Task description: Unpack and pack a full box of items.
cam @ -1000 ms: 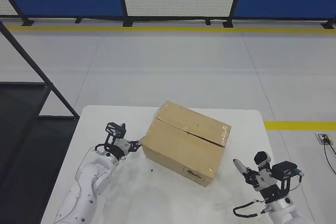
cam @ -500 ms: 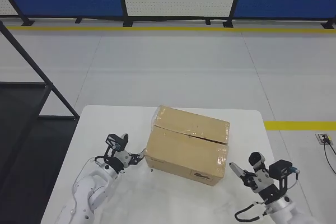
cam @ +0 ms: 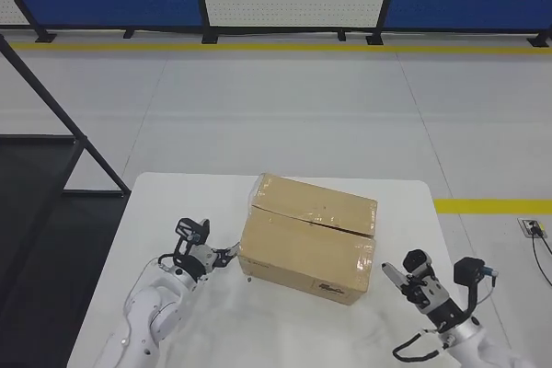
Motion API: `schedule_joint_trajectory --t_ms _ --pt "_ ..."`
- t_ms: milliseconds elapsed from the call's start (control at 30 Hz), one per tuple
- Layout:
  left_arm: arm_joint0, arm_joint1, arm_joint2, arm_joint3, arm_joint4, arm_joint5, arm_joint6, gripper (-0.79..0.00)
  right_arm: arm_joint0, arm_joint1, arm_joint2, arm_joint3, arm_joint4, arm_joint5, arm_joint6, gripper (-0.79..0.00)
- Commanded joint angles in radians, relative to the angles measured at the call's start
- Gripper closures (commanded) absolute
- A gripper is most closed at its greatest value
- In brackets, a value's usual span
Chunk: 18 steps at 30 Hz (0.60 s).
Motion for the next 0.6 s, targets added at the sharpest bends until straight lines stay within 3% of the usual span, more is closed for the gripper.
schedule_joint_trajectory --t_ms 0,267,567 --pt "0.01 0.001 0.0 -0.006 -0.006 -0.019 0.006 -0.785 0.031 0.002 -0.004 0.038 0.05 -0.002 0.031 -0.785" --pt "0.065 0.01 -0.012 -0.064 -0.016 -0.073 0.021 -0.785 0.156 0.007 -0.028 0.169 0.181 0.043 0.124 -0.785" --pt "0.113 0.019 -0.014 -0.125 -0.01 -0.131 0.015 -0.785 0.26 0.01 -0.077 0.249 0.216 0.056 0.177 -0.785"
